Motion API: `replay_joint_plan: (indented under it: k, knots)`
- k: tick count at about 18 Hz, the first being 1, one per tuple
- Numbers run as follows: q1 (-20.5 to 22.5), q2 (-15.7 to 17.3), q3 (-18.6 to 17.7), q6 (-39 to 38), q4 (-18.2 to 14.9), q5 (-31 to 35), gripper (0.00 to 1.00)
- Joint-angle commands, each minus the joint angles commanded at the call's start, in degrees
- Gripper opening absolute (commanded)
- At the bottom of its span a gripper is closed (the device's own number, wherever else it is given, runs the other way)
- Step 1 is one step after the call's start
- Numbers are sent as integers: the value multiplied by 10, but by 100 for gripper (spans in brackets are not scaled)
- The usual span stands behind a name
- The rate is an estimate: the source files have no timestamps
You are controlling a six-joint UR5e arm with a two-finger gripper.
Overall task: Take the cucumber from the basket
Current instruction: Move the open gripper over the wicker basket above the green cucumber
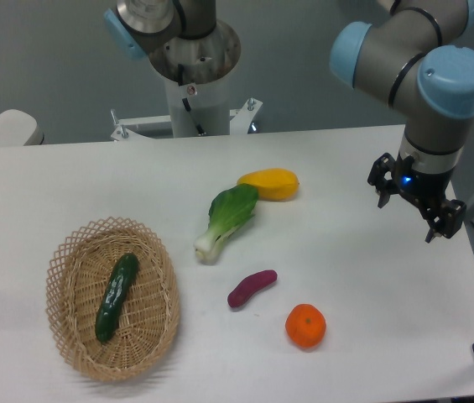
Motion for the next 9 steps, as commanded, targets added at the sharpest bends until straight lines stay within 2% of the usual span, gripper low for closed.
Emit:
replay_joint_plan:
  k: [6, 9]
  knots:
    - [-10, 8, -15, -23, -20, 0, 100]
    - [-39, 27, -31, -96, -24, 0, 100]
